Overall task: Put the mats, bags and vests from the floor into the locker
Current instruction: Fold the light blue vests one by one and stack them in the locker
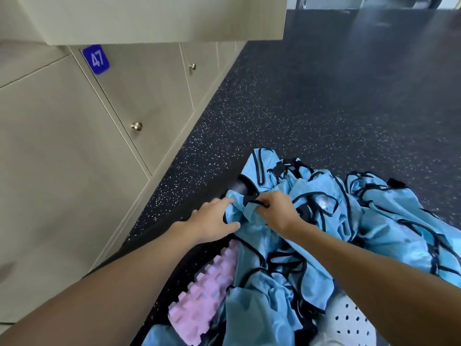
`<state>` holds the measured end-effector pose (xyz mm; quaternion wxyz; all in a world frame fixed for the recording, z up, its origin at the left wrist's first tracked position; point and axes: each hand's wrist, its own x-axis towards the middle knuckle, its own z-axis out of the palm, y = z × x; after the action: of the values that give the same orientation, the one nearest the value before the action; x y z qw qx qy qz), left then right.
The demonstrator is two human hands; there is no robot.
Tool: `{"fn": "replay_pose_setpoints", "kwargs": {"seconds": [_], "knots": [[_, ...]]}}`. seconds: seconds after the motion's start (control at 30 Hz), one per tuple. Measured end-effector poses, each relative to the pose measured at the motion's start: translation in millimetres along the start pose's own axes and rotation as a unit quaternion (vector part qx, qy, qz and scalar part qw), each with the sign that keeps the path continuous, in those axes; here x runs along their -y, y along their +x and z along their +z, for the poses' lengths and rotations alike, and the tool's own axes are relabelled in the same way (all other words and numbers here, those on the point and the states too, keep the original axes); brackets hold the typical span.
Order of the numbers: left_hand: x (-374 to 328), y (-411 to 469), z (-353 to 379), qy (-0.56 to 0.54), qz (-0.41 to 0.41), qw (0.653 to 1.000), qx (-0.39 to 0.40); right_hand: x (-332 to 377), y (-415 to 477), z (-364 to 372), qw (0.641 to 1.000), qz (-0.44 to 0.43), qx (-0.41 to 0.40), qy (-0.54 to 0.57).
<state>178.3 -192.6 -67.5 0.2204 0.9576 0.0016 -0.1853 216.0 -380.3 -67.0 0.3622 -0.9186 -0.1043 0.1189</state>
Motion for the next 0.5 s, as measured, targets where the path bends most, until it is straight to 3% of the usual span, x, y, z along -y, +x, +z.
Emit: {"fn": "replay_pose_setpoints", "kwargs": {"seconds": [0.2,0.5], "knots": [[-39.6,-22.0,-60.4,-0.268,0.111,0.954,-0.078,79.1,-9.7,-55.5,0.994,-0.060,-0.019,0.094],[-93.3,-106.9,-207.6,-0.351,0.199,0.897,-0.180,229.0,-52.4,-162.5,0.959,-0.176,-0.061,0.213]]}}
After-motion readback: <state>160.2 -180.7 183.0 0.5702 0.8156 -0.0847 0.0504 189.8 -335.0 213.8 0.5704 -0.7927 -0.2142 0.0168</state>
